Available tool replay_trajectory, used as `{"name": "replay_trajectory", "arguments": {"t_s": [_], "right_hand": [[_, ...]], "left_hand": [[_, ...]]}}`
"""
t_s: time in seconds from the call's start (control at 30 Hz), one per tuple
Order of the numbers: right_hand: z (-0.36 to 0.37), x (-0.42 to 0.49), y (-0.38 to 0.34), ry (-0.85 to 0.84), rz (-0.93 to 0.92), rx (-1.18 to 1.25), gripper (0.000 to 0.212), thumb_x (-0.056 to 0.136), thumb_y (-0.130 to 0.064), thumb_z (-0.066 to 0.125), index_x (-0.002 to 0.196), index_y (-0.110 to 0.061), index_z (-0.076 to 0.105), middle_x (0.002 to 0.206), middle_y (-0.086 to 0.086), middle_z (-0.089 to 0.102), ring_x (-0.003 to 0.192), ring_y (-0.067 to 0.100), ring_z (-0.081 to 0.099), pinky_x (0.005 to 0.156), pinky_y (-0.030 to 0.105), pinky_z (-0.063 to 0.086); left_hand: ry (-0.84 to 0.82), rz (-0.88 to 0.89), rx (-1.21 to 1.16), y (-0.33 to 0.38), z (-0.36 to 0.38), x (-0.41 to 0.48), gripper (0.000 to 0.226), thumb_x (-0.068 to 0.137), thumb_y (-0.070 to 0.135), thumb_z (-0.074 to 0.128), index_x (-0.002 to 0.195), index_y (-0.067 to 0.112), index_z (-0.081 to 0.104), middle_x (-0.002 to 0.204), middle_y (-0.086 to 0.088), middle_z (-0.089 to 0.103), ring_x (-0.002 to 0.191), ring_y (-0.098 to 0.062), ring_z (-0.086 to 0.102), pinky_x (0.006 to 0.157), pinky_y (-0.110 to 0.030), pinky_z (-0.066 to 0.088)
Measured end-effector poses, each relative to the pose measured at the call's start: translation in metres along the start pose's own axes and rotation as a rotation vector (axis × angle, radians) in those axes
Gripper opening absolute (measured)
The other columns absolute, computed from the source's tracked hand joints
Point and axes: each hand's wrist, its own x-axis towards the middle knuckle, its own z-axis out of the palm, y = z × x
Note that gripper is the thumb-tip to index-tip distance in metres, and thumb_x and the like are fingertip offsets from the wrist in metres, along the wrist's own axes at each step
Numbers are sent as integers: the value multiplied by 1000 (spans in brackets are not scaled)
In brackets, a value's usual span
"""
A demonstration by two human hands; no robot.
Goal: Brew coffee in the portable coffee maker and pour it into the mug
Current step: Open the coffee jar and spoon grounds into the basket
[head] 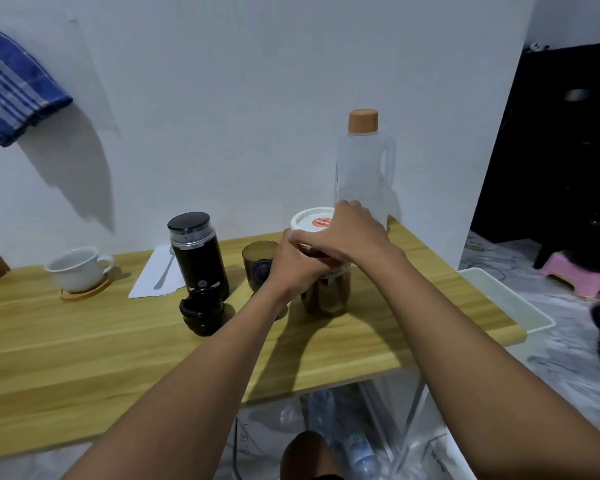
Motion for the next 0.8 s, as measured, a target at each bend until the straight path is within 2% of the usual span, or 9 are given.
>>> {"name": "replay_trajectory", "arguments": {"t_s": [0.13,0.23,0.33,0.4,0.57,0.63,0.7,0.77,0.8], "right_hand": [[-2,7,9,23,-126,7,77,54,-86,57,96,-21,57,92,-6,56,88,20,53,58,31,35],[-19,15,19,-213,-227,161,71,52,-79,64,100,-28,64,99,-7,67,91,17,61,74,39,54],[-33,25,14,-347,-234,80,102,54,-90,58,129,-21,57,134,4,60,116,22,56,98,46,48],[-34,30,3,-325,-121,-102,133,42,-105,41,139,-15,47,140,9,49,125,28,45,100,47,42],[-40,33,-15,-353,-154,-300,78,55,-84,58,91,-15,55,97,2,57,86,22,53,69,36,43],[-50,38,-14,-457,-243,-256,73,61,-70,66,110,-16,61,116,5,61,101,24,58,80,38,49],[-61,37,-15,-543,-268,-204,91,71,-63,73,144,-17,45,145,3,49,127,24,49,97,34,43],[-63,38,-15,-550,-195,-189,111,66,-81,65,152,-19,31,154,2,39,136,26,41,105,38,38],[-61,37,-16,-520,-148,-236,114,62,-90,58,147,-17,38,150,4,43,133,28,44,104,41,39]], "left_hand": [[-17,18,52,0,-5,2,75,62,4,92,129,17,61,113,-2,74,108,-17,68,94,-45,57],[-19,36,71,1,-5,1,62,63,11,92,116,30,66,106,8,75,101,-7,70,91,-37,59],[-32,31,65,-1,-3,3,52,66,15,90,112,23,69,101,1,77,98,-16,72,89,-43,59],[-32,10,45,-4,-1,5,52,66,16,90,113,15,68,100,-4,77,98,-21,73,89,-47,59],[6,-8,46,-6,1,5,72,60,28,96,123,22,61,105,7,75,98,-7,71,80,-28,59],[8,9,52,-5,0,3,78,59,31,97,126,25,58,108,10,74,101,-6,69,82,-26,59],[2,-5,39,-5,0,4,84,58,32,97,130,23,56,115,5,72,108,-13,68,90,-35,59],[4,-21,25,-6,1,4,85,58,33,97,131,21,55,116,2,71,110,-17,67,92,-41,59],[12,-19,25,-6,1,3,84,58,33,97,130,21,55,116,2,71,109,-16,68,92,-42,59]]}}
